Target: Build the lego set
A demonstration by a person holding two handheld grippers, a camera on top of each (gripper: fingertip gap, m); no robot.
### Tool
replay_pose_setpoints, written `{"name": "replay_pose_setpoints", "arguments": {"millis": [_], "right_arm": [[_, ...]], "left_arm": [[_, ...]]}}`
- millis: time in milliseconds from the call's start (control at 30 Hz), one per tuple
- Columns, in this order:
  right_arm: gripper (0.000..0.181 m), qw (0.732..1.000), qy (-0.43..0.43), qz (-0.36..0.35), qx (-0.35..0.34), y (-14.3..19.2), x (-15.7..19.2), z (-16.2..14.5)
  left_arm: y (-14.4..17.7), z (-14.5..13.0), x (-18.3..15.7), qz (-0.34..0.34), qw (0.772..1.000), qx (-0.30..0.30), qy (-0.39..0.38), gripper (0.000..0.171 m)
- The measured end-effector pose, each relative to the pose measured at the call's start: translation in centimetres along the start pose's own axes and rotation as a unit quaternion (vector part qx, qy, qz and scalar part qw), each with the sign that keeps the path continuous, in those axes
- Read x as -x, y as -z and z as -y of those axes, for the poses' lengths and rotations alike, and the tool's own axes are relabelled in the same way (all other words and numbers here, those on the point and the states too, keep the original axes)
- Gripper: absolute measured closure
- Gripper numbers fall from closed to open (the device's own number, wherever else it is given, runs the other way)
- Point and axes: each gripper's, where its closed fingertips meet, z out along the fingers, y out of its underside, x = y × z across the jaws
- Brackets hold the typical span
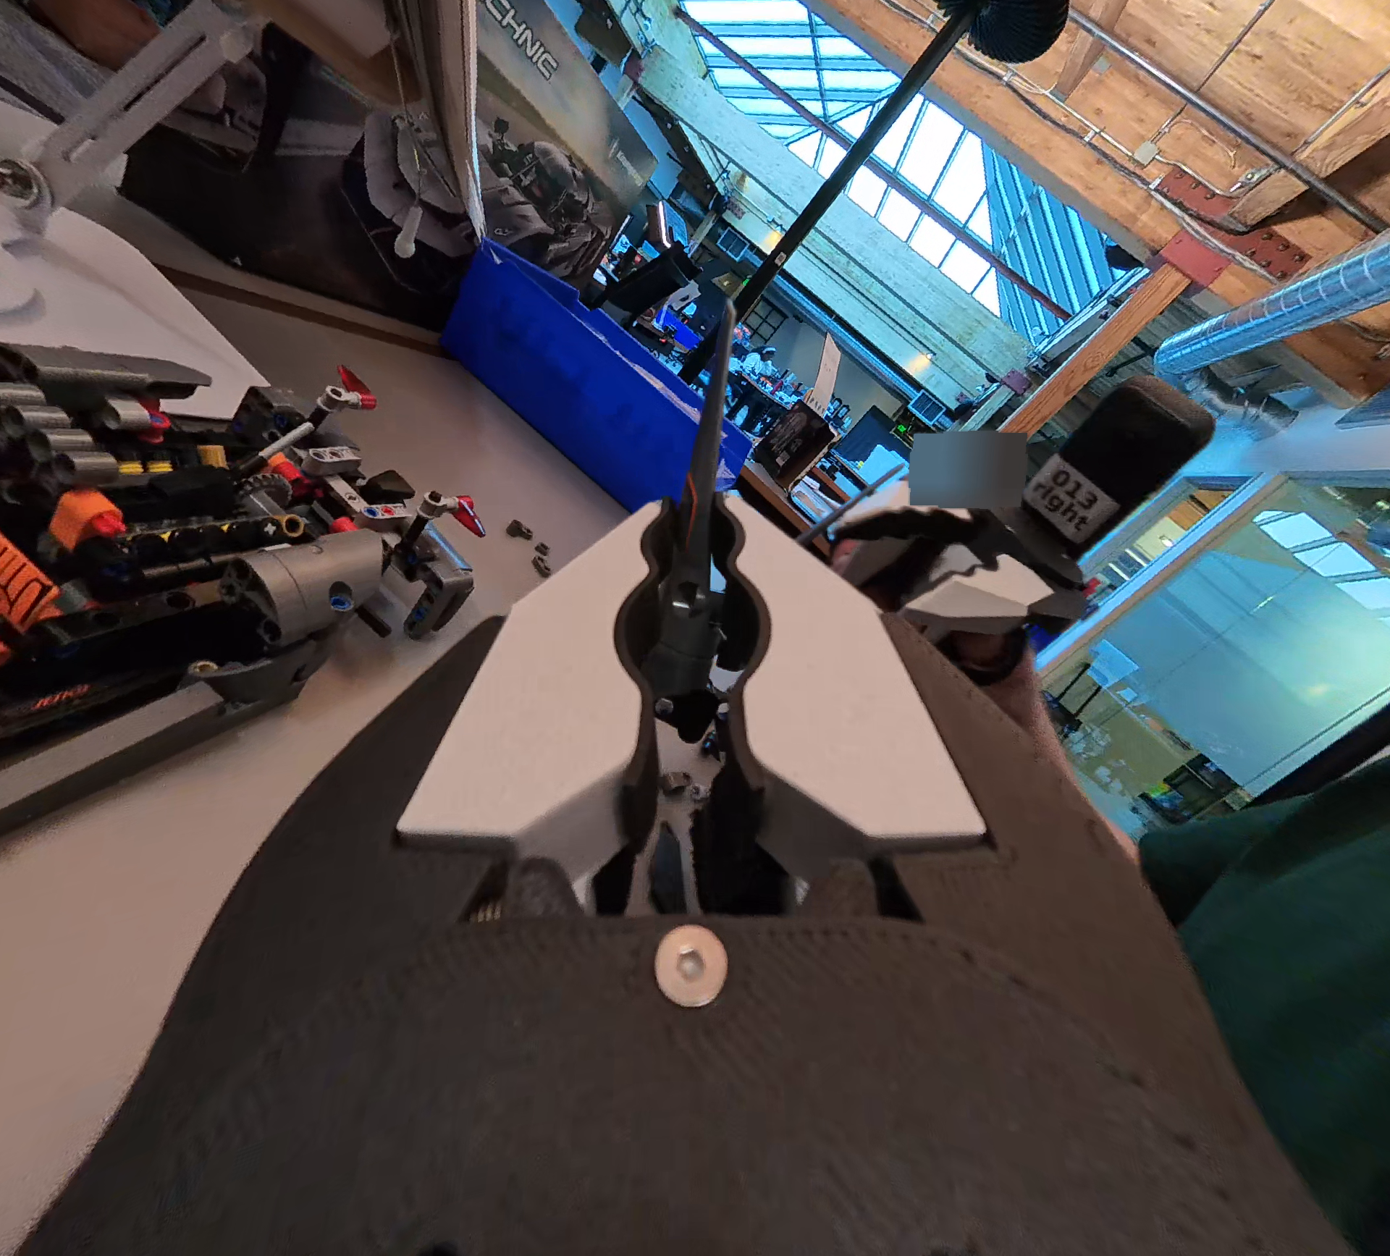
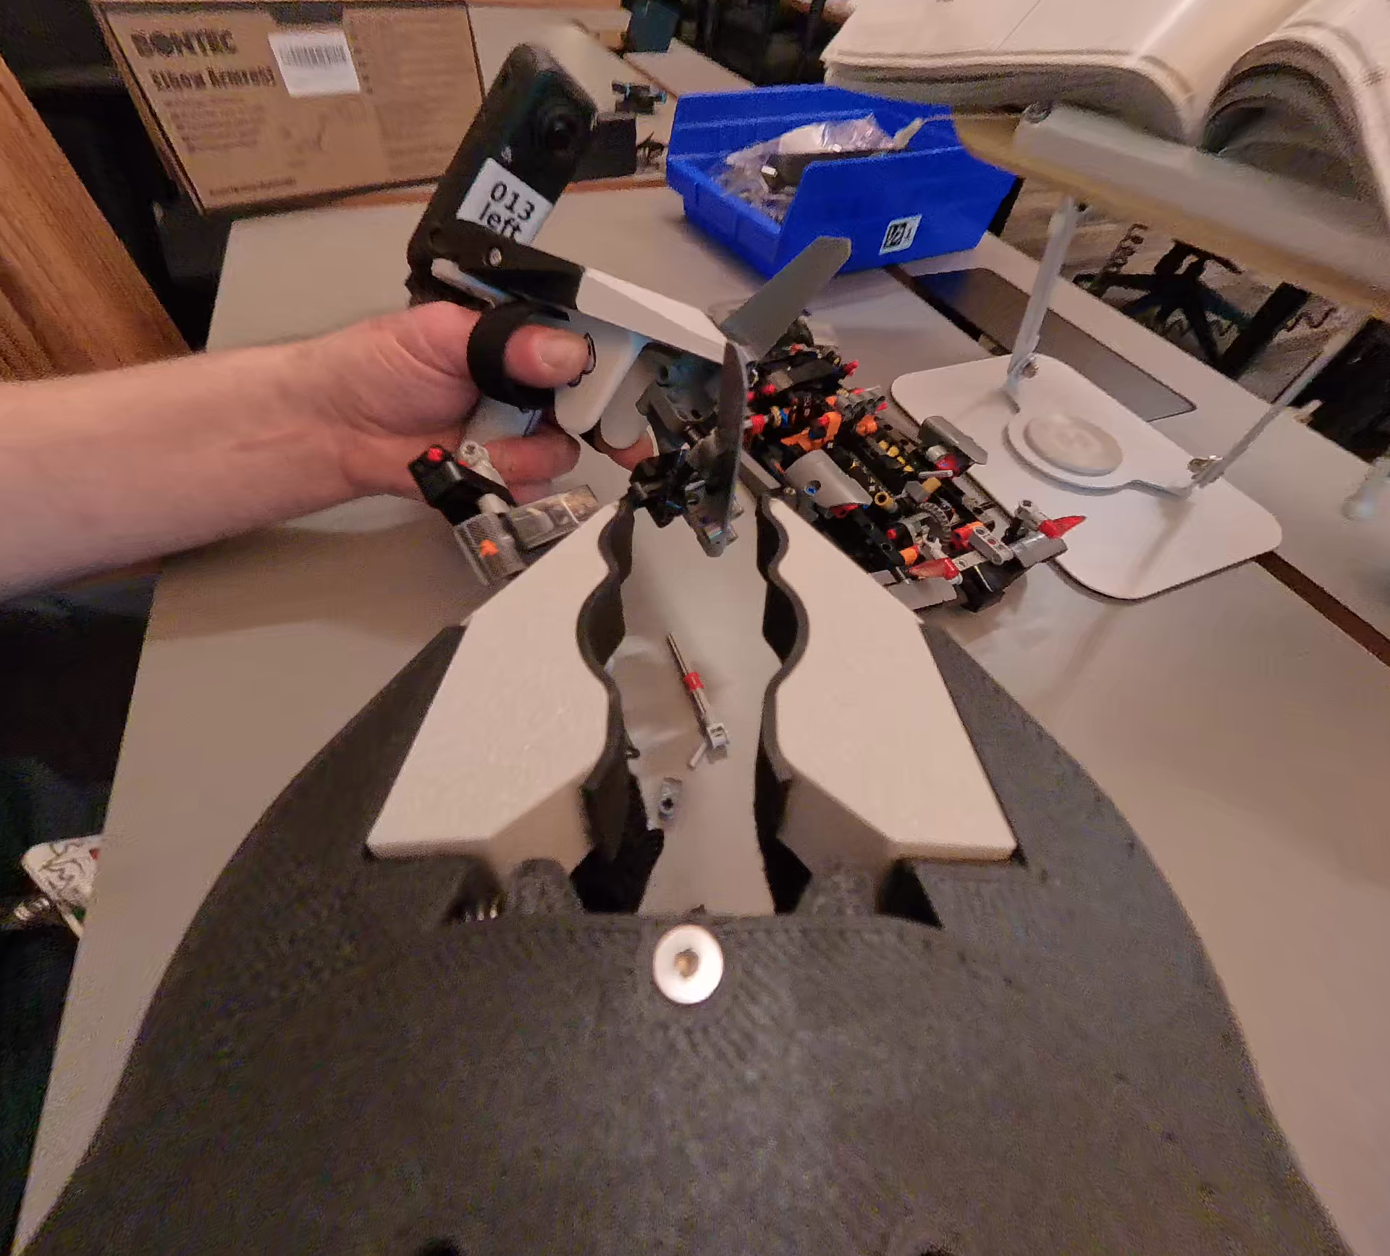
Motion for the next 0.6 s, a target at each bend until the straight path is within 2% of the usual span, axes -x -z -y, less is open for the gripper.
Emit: {"name": "replay_pose_setpoints", "arguments": {"millis": [100, 267, 433, 600], "right_arm": [[0.151, 0.999, 0.003, 0.024, 0.028, -2.0, -0.3, -0.9], [0.173, 0.996, -0.052, 0.063, 0.025, -3.8, -0.8, -1.1], [0.174, 0.994, -0.065, 0.083, 0.033, -4.0, -0.7, -1.8], [0.172, 0.996, -0.021, 0.080, 0.037, -4.0, -0.2, -2.1]], "left_arm": [[-0.3, -0.3, -0.1, -0.006, 1.000, 0.002, 0.012, 0.165], [-0.8, -1.0, -0.1, -0.013, 0.999, 0.003, 0.029, 0.165], [-0.9, -1.2, 0.5, -0.010, 0.999, 0.001, 0.046, 0.165], [-0.9, -1.2, 1.2, -0.007, 0.998, -0.001, 0.059, 0.165]]}}
